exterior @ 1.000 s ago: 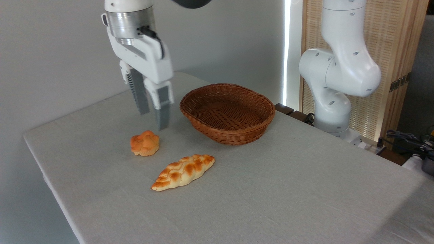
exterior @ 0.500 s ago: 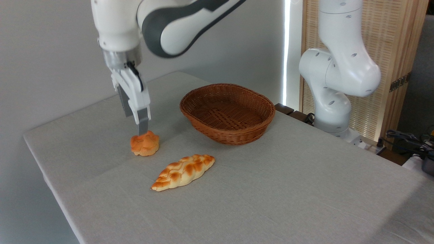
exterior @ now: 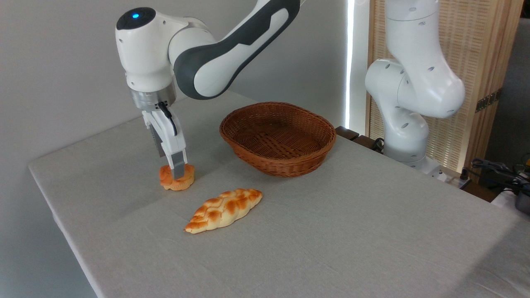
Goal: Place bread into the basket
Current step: 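Close the gripper around the small round bread roll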
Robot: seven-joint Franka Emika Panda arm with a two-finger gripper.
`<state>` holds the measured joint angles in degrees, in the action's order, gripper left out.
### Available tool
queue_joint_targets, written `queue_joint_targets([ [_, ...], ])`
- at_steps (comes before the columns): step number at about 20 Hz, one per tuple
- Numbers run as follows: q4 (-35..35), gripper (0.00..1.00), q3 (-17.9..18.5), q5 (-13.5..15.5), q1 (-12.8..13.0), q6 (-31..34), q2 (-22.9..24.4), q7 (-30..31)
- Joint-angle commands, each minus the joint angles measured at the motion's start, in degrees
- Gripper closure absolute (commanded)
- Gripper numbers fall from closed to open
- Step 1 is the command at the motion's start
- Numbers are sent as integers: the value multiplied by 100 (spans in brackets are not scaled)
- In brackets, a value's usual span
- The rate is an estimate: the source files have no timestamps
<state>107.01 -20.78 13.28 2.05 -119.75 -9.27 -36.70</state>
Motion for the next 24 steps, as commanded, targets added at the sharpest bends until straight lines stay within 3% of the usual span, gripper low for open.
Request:
queue_joint_targets([
  [1,100,0,-75,-115,-29,-119,-75,-48],
  [4,162,0,-136,-378,-20,-171,-144,-13],
  [7,162,2,-181,-423,-20,-242,-250,23],
  [8,162,21,-181,-423,-20,-242,-259,23],
  [9,162,30,-181,-423,-20,-242,-259,23],
  [12,153,49,-181,-414,-29,-242,-259,23],
  [14,153,53,-181,-414,-29,-242,-259,23],
  [15,153,59,-172,-414,-29,-242,-259,14],
  [18,153,67,-172,-414,-29,-242,-259,14],
  [24,153,70,-172,-414,-29,-242,-268,14],
])
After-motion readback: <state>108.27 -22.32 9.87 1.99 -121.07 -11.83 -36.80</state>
